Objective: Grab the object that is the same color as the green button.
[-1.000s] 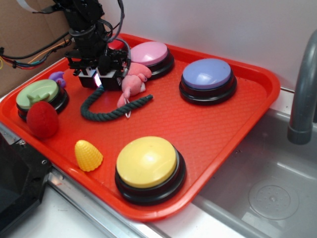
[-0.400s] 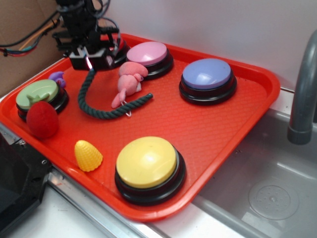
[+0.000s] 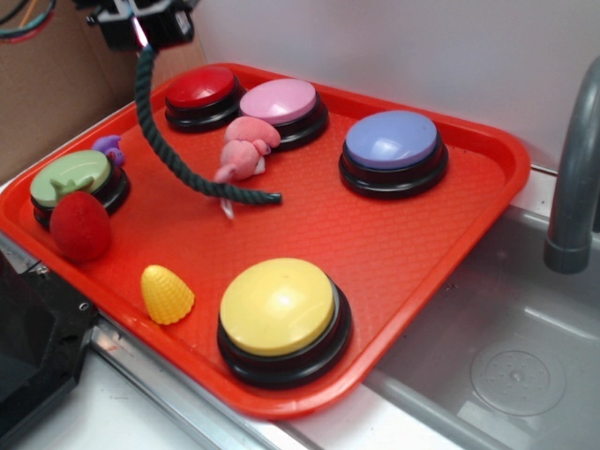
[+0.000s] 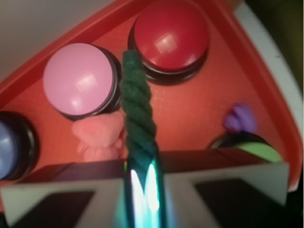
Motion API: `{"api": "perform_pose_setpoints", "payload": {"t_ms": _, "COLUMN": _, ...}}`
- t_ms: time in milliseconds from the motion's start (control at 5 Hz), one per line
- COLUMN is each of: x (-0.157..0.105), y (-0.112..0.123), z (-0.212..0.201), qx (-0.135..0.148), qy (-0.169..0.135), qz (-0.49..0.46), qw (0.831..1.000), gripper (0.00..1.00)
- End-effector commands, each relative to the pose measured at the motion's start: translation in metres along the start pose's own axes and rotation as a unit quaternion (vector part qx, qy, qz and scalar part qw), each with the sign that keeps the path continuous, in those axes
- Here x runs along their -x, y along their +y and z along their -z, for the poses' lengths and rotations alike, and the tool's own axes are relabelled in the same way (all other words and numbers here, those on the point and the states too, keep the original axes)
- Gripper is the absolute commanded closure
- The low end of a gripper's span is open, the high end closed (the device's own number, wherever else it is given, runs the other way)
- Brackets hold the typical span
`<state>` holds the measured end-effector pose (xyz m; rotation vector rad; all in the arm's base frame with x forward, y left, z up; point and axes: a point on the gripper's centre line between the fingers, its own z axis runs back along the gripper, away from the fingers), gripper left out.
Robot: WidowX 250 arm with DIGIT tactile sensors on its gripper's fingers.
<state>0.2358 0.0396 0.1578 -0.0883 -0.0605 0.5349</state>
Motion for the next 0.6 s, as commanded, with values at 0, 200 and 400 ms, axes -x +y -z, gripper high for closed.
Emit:
{"api": "perform_pose_setpoints", "payload": {"t_ms": 0, "x": 0.0125, "y": -0.0140, "z": -0.0748, "qx": 0.076, "qy": -0.065, "qz": 0.060, "qw": 0.993, "gripper": 1.00}}
{"api": "perform_pose_setpoints", "payload": {"t_ms": 200, "x": 0.0133, "y": -0.0123, "z": -0.0719, "qx": 0.090, "qy": -0.072, "qz": 0.064, "qw": 0.991, "gripper": 1.00}}
{"api": "perform_pose_setpoints", "payload": {"t_ms": 400, "x": 0.0110, "y": -0.0138, "z": -0.0660, "qx": 0.069, "qy": -0.053, "qz": 0.077, "qw": 0.993, "gripper": 1.00}}
